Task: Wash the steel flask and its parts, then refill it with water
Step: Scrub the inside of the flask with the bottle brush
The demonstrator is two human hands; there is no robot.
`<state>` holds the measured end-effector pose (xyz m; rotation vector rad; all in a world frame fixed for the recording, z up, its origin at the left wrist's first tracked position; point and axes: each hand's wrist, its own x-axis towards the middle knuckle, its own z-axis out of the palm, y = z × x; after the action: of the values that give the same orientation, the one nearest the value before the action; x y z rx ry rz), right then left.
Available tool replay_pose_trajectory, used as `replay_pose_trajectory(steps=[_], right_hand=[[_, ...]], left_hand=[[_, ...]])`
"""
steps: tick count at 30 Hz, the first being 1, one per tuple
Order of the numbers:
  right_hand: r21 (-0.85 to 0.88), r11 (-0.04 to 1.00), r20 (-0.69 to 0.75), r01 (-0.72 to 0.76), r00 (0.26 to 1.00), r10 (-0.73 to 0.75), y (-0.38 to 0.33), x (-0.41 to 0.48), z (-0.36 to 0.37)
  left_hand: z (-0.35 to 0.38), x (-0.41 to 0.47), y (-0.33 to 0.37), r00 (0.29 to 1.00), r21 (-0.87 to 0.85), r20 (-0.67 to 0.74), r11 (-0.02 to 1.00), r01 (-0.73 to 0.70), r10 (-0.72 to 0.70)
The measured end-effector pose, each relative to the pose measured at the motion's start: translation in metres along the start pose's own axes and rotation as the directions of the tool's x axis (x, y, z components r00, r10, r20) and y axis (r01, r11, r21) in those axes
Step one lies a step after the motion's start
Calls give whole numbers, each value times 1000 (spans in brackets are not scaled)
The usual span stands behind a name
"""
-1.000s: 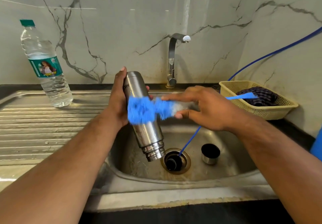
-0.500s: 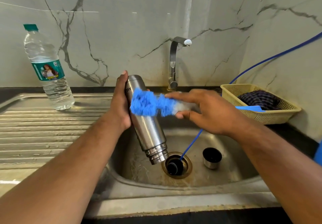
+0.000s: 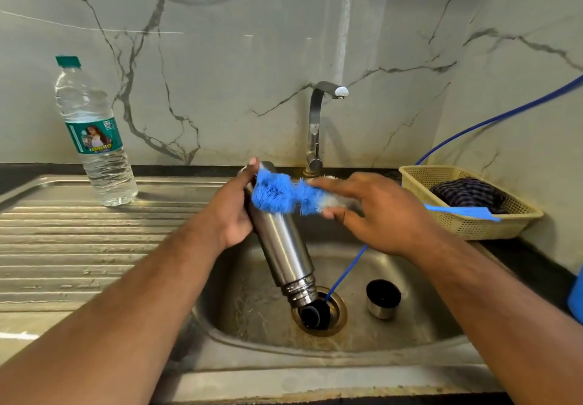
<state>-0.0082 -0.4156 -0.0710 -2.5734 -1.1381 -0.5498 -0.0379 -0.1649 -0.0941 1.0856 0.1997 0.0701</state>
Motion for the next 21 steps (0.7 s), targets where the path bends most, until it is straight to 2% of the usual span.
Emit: replay_pose_trajectory(steps=[3,4,7,11,15,18,21], right_hand=[[80,995,143,60,987,-71,1,-3,2],[74,996,148,52,987,-62,0,-4,1],[25,1000,19,-14,1000,13,-1,-1,0],[27,998,136,52,989,-55,-6,-4,1],[57,998,-36,1,999,1,-9,-1,1],[101,992,67,78,994,-85,-10,-3,2],[66,998,14,11,1000,-12,-3,-1,0]], left_hand=[[-3,3,1,999,4,10,999,41,-41],[-4,4,1,999,16,13,999,37,-37],[-4,3,1,1000,3,24,1000,3,-3],[-9,6,0,1000,99,29,995,3,-6],[-5,9,0,996,106,89,993,-42,33],[-10,11,3,998,61,55,998,22,-25],[-16,13,2,998,51,58,999,-13,10]])
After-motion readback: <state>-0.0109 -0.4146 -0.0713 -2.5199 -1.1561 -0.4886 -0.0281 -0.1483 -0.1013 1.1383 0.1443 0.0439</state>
